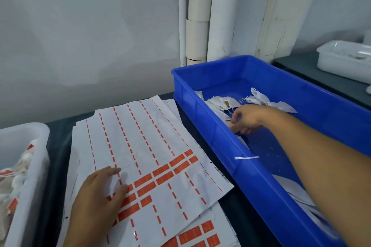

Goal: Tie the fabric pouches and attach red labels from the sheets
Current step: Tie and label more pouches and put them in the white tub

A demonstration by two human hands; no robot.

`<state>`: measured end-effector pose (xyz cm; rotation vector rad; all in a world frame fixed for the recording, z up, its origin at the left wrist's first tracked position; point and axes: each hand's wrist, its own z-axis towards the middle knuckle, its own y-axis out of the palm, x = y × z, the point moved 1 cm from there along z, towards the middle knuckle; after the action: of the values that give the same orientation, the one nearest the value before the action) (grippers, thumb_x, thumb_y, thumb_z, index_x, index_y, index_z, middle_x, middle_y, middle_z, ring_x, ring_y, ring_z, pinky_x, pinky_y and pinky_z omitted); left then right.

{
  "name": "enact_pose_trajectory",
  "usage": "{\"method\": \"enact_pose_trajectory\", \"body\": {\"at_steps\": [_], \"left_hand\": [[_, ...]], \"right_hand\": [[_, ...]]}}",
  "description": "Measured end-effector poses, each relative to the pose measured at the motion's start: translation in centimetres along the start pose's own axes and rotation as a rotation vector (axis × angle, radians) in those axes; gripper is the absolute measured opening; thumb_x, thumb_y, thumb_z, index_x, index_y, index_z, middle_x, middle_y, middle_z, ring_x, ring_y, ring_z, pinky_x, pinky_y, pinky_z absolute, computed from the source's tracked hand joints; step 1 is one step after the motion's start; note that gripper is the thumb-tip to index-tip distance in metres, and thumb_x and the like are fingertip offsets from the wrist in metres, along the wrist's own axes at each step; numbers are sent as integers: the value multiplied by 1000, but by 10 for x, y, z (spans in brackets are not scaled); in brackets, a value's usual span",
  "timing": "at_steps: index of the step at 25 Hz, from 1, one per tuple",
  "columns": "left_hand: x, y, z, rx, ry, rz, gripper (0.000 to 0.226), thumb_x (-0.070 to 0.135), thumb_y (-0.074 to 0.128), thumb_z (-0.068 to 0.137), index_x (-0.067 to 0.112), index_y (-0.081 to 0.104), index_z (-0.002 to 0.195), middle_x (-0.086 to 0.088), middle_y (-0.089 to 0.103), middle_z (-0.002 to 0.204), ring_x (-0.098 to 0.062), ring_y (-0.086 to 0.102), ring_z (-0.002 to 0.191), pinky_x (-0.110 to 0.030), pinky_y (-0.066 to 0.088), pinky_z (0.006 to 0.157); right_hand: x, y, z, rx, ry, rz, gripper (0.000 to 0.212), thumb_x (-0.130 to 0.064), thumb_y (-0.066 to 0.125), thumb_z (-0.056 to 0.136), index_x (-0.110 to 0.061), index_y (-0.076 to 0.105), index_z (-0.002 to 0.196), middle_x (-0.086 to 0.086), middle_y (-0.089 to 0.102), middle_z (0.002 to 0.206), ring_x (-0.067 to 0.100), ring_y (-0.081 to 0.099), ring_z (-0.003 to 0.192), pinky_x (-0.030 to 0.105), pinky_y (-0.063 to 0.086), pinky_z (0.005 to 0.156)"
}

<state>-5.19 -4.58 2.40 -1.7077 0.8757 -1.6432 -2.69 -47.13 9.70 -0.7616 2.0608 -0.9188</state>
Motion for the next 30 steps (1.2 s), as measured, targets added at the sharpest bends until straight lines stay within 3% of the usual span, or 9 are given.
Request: {"method": "enact_pose_trajectory", "body": {"at_steps": [4,8,12,16,18,21,27,30], "left_hand": [[0,-1,0,20,5,19,49,45,77,84,35,55,127,4,56,146,-23,60,121,-52,55,101],[-2,-1,1,26,21,27,49,45,78,83,36,56,126,5,56,146,-23,59,124,-52,54,102],[-5,0,2,23,24,22,49,46,78,83,37,55,125,6,56,147,-23,59,124,-52,54,102],[-7,2,4,20,23,12,47,46,79,83,39,55,123,6,55,147,-23,59,125,-52,54,102],[-9,2,5,19,26,8,47,46,78,82,40,54,122,6,55,147,-23,59,124,-52,55,102],[-10,3,6,28,32,1,46,47,78,82,41,52,120,6,56,147,-22,60,123,-51,55,101],[-14,6,7,45,50,-9,48,48,77,82,42,53,123,7,56,147,-22,60,124,-51,54,102],[-10,5,5,80,50,-49,50,51,74,83,41,53,127,7,56,146,-21,60,121,-50,55,101]], "right_hand": [[-6,7,9,45,-56,-38,33,-27,85,83,-20,62,105,4,74,90,15,74,78,28,60,66],[-2,5,9,92,-126,-55,22,-39,80,87,-23,66,93,1,70,98,20,69,82,32,60,71],[4,1,10,268,-193,-124,25,-37,62,97,-21,62,78,2,66,84,21,62,80,31,45,64],[9,-1,12,388,-205,350,20,-19,50,94,-10,66,85,2,74,88,26,73,87,44,63,81],[5,-2,11,429,-202,683,13,-10,48,84,-6,60,79,8,72,86,28,75,79,43,65,73],[-4,-3,6,426,-213,1066,16,-14,47,82,-10,61,88,15,72,97,26,78,74,36,63,64],[-30,-6,-7,421,-248,1342,22,-22,46,98,-13,63,108,14,75,107,24,79,77,30,60,58],[-65,-8,-25,335,-399,1390,24,-21,46,99,-7,64,108,15,78,99,28,77,79,31,59,57]]}}
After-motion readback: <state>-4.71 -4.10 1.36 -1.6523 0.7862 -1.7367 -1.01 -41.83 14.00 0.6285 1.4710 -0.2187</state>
